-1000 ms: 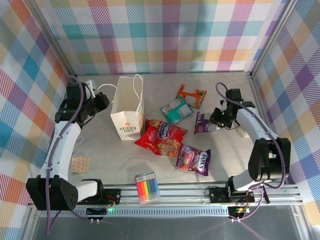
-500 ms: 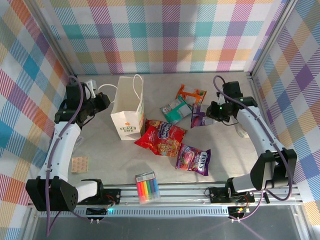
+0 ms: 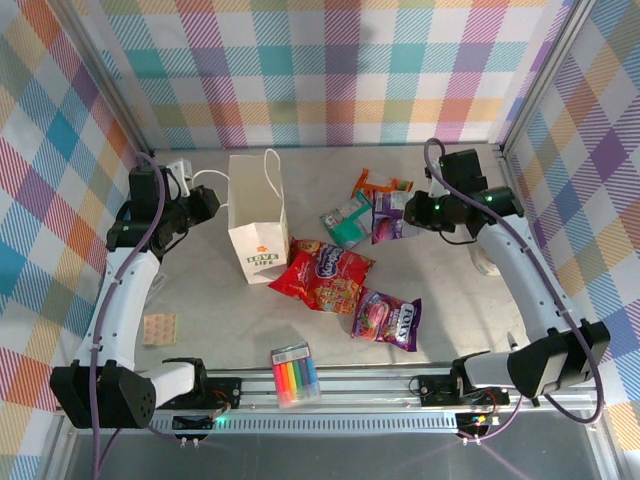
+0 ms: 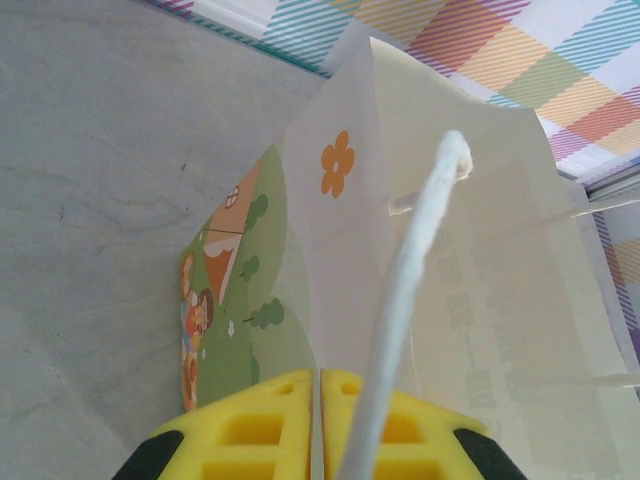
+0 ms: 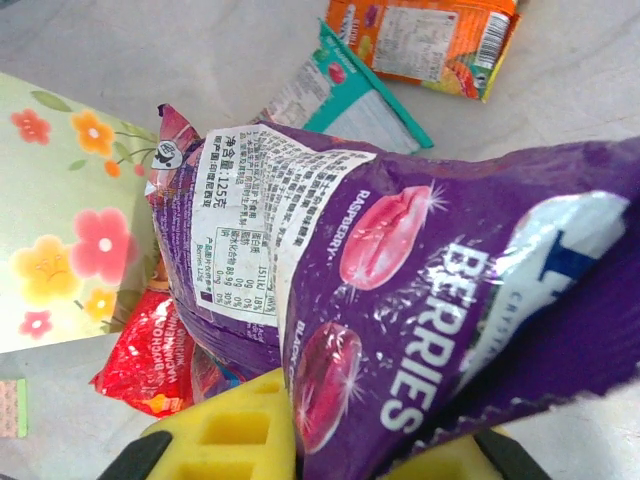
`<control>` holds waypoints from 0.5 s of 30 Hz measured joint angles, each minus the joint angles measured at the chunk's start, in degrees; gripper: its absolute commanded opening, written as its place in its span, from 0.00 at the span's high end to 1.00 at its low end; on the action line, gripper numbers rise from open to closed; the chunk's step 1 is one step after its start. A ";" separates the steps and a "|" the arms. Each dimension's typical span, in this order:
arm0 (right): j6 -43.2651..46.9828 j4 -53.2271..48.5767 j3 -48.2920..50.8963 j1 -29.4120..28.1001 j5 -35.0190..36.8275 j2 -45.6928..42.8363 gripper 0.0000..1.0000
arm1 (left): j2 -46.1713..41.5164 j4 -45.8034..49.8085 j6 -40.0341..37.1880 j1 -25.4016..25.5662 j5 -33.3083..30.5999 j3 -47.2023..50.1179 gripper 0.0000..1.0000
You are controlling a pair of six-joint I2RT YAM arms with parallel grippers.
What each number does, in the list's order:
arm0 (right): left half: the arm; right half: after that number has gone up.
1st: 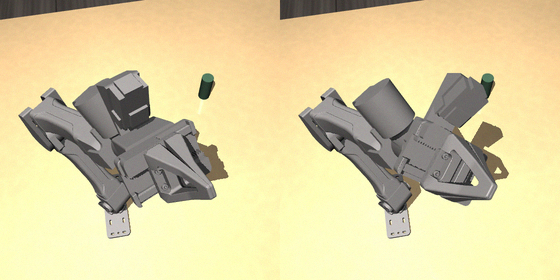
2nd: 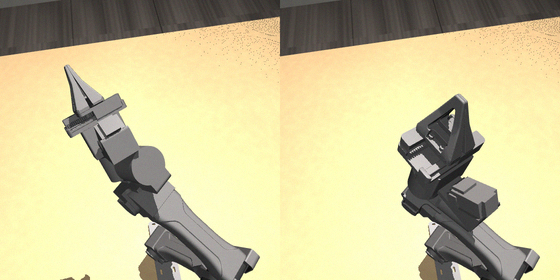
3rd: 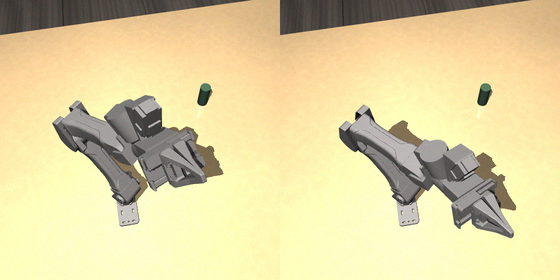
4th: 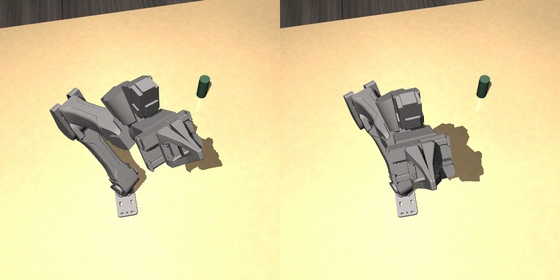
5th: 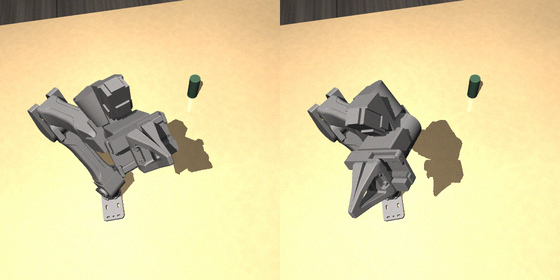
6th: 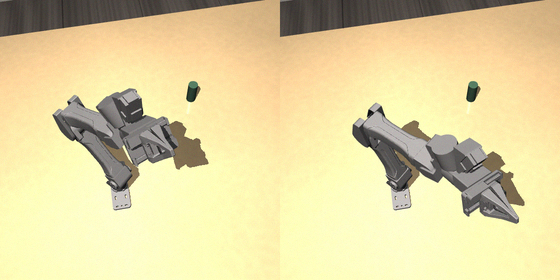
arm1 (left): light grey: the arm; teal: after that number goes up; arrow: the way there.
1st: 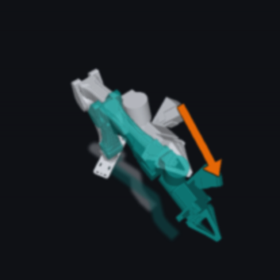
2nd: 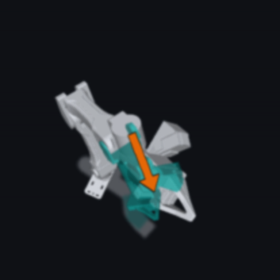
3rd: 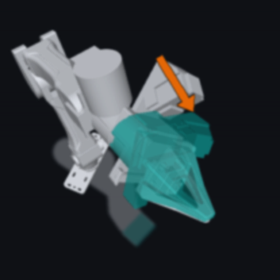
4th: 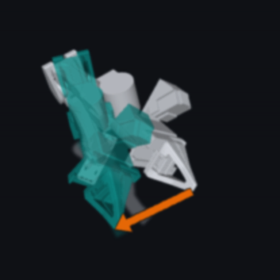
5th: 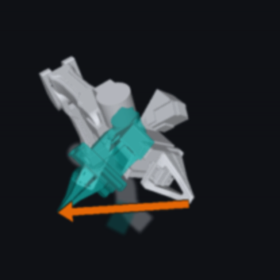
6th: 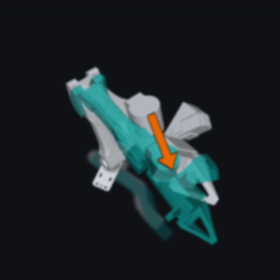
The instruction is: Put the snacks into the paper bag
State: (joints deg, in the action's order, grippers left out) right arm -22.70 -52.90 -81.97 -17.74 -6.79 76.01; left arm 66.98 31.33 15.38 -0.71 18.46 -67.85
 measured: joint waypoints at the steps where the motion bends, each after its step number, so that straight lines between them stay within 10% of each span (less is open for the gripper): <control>1: 0.00 -0.28 -0.63 -0.59 0.15 0.00 0.87 | 0.00 0.00 0.00 0.00 0.00 0.02 0.89; 15: 1.18 -2.82 -14.49 -11.04 2.58 0.79 0.90 | 0.00 -0.02 -0.22 0.00 0.02 0.09 0.89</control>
State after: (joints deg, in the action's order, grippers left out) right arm -21.52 -55.72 -96.47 -28.77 -4.21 76.79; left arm 66.98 31.31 15.16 -0.71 18.48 -67.77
